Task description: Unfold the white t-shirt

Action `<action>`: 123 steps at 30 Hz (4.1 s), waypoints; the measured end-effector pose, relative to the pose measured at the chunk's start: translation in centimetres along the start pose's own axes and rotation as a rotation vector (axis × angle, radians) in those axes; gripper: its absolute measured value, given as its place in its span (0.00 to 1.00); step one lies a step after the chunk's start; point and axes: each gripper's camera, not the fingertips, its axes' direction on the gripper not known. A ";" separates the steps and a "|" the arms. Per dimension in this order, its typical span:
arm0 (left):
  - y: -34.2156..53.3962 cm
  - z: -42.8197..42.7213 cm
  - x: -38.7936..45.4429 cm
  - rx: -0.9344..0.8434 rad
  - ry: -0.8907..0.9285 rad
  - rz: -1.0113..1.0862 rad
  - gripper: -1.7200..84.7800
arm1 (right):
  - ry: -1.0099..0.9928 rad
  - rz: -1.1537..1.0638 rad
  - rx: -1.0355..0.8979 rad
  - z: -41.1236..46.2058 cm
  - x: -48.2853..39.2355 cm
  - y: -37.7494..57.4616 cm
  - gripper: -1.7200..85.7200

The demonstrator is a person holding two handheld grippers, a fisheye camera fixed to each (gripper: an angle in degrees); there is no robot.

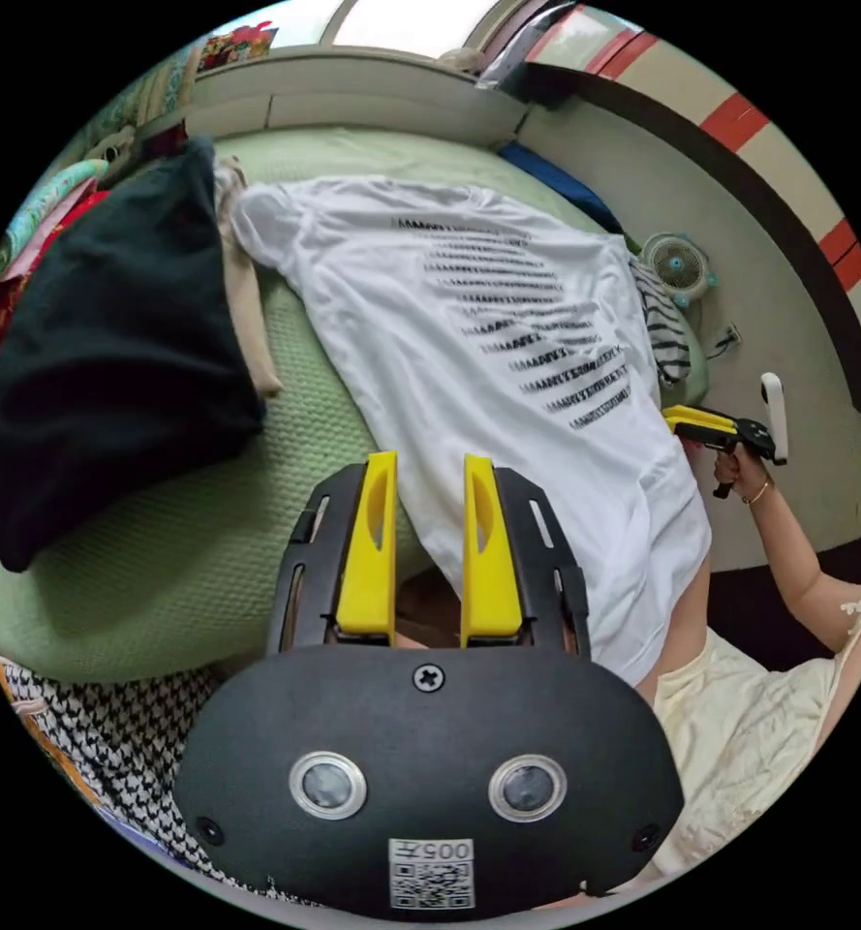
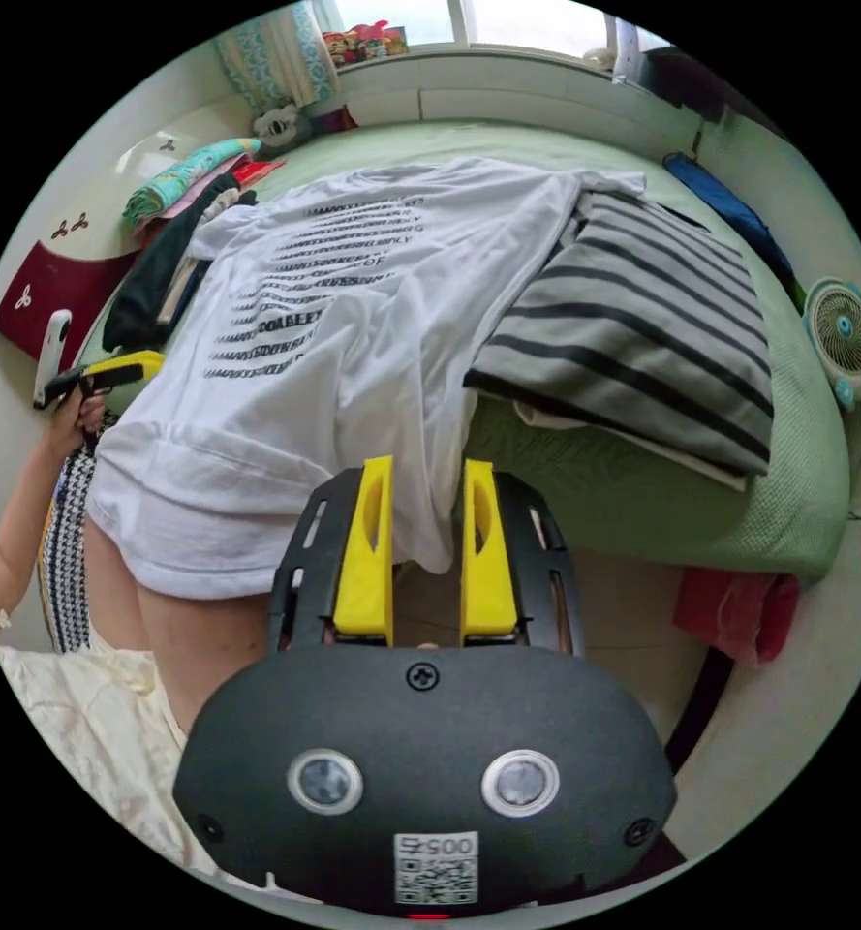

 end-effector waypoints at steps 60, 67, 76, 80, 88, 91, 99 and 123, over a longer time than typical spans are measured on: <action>17.1 -7.4 0.6 0.059 -0.113 -0.049 0.05 | 0.140 0.076 0.155 -15.6 -2.4 5.3 0.07; 18.6 -8.2 0.2 0.152 -0.081 -0.148 0.12 | 0.130 0.020 0.168 -15.5 -4.1 2.0 0.12; 19.5 -6.6 1.6 0.107 -0.161 -0.184 0.12 | 0.179 0.092 0.112 -14.6 -2.9 2.3 0.00; 20.1 -7.7 1.9 0.094 -0.123 -0.149 0.05 | 0.144 0.082 0.142 -17.6 -2.0 3.9 0.00; 22.9 -17.0 5.6 0.196 -0.171 -0.059 0.03 | 0.011 0.097 0.232 -25.1 -0.5 8.2 0.00; 25.4 -21.7 7.8 0.231 -0.187 -0.014 0.03 | -0.013 0.091 0.257 -28.7 -0.5 11.2 0.00; 33.4 -25.5 13.0 0.152 -0.118 0.044 0.02 | -0.067 0.134 0.217 -32.4 0.8 21.4 0.00; 23.7 -21.5 19.4 0.211 -0.113 0.056 0.01 | 0.160 0.073 0.151 -27.4 0.6 17.2 0.01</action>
